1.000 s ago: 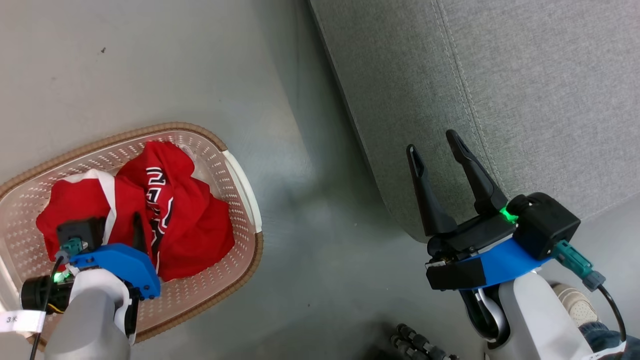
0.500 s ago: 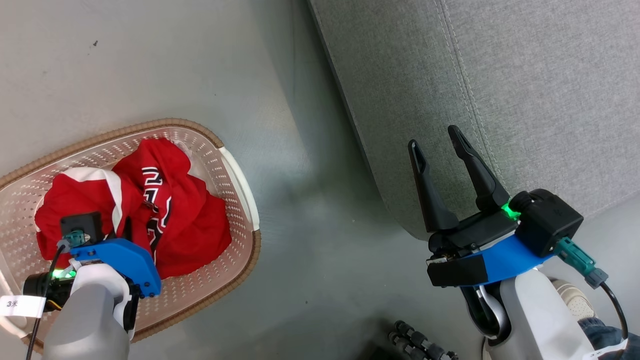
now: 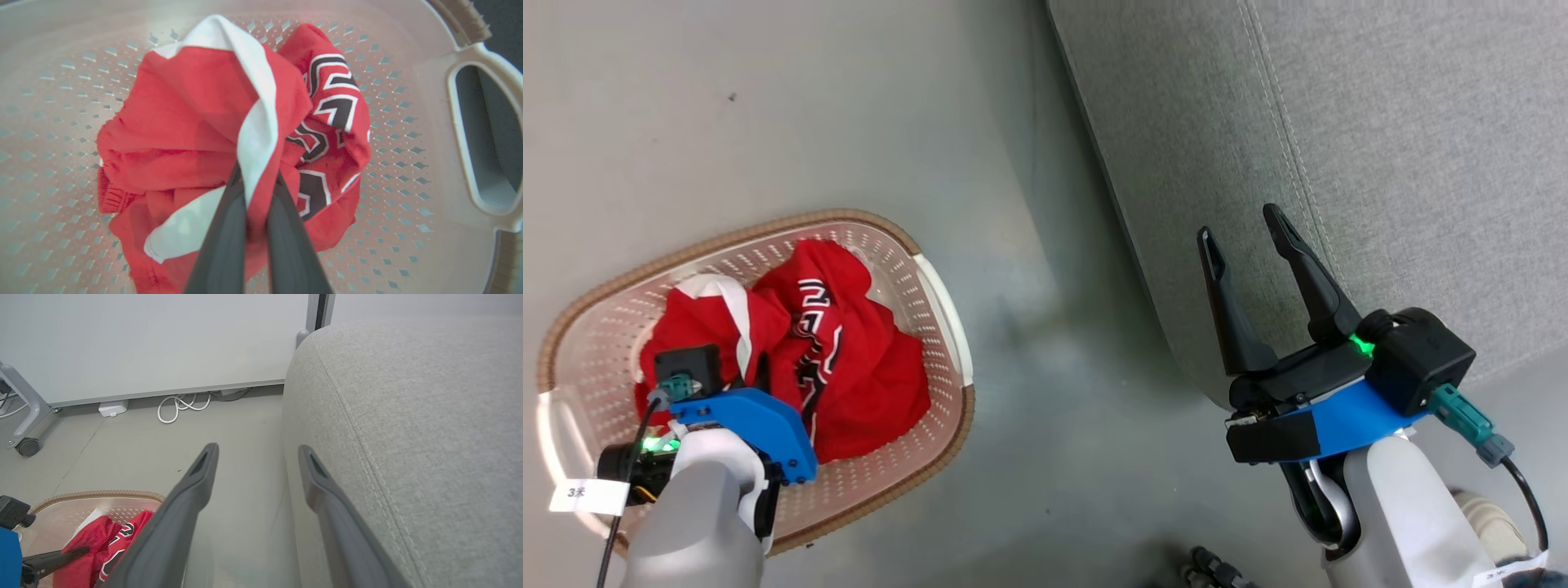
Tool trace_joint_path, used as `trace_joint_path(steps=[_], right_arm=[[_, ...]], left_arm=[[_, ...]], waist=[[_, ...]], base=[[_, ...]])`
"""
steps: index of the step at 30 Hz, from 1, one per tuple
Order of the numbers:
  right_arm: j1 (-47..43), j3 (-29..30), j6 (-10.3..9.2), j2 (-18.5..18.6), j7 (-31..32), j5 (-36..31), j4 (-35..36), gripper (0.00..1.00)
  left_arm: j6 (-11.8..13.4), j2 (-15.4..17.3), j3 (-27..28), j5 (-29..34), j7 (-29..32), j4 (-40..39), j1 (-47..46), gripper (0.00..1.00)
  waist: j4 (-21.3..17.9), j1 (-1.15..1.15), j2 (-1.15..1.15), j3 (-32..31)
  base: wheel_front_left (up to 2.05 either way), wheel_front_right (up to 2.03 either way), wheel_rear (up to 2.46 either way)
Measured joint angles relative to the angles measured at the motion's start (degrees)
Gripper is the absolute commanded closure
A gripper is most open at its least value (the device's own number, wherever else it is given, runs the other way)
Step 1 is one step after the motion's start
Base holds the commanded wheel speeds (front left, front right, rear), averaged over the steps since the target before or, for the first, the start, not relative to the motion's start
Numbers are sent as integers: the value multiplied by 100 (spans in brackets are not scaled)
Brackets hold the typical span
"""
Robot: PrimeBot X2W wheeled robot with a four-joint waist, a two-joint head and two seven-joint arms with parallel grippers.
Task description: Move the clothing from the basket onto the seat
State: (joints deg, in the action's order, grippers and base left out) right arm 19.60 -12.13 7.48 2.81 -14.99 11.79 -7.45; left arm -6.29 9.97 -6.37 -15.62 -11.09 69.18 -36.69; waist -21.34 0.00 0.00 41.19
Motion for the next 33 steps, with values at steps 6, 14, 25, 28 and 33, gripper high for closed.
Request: trace_joint_path(steps=[6,14,25,28,33], right_arm=[[2,97,0,-1,0,-191,-146,0],[-190,349,0,-2,-4,-469,-376,0],[-665,642,0,-3,-4,-668,-622,0],[-803,727,0,-3,-4,-738,-673,0],[-991,833,0,-3,-4,-834,-733,0]], left_arm=[[-42,-211,-5,-158,-63,120,47,100],[-92,-500,-147,-382,-172,193,385,100],[-109,-684,-1071,-814,-162,-347,845,100],[-109,-697,-1460,-1004,-115,-680,872,100],[-109,-701,-2034,-1445,-52,-1323,883,100]], waist=[[194,0,0,-449],[525,-1,0,-1378],[1114,-1,0,-2570],[1293,-2,0,-2816],[1557,-2,1,-3184]], base=[[0,0,0],[0,0,0],[0,0,0],[0,0,0],[0,0,0]])
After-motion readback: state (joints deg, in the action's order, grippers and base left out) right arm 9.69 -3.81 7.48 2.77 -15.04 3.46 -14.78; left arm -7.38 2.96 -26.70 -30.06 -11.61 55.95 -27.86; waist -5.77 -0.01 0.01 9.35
